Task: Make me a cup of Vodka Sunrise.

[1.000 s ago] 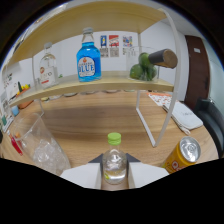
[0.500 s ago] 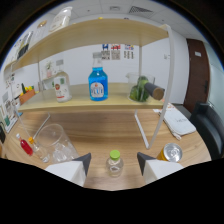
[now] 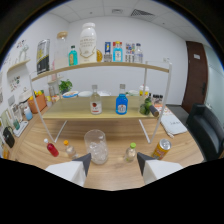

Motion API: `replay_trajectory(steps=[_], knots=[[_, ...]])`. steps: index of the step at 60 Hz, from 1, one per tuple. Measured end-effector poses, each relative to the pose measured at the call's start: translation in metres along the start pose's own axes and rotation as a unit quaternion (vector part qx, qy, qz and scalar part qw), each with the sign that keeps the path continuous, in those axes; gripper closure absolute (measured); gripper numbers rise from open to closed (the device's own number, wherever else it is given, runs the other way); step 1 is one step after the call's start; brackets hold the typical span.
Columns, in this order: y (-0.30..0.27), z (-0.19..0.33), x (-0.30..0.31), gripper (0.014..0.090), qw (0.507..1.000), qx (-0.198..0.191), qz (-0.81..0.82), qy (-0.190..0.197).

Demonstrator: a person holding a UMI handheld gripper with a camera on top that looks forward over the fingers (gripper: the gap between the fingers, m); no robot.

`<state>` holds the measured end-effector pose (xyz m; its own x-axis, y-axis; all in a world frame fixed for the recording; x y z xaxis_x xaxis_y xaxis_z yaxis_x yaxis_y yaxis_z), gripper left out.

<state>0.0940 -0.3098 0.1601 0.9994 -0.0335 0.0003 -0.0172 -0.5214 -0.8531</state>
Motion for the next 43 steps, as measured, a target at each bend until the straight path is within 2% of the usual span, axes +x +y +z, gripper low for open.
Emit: replay_trajectory(steps=[23, 43], knots=[[0.016, -0.019, -0.055, 0.0189, 1.000, -0.013, 0.004, -0.008], [0.025, -0.018, -0.071, 0.0188, 0.999, -0.028, 0.025, 0.000]])
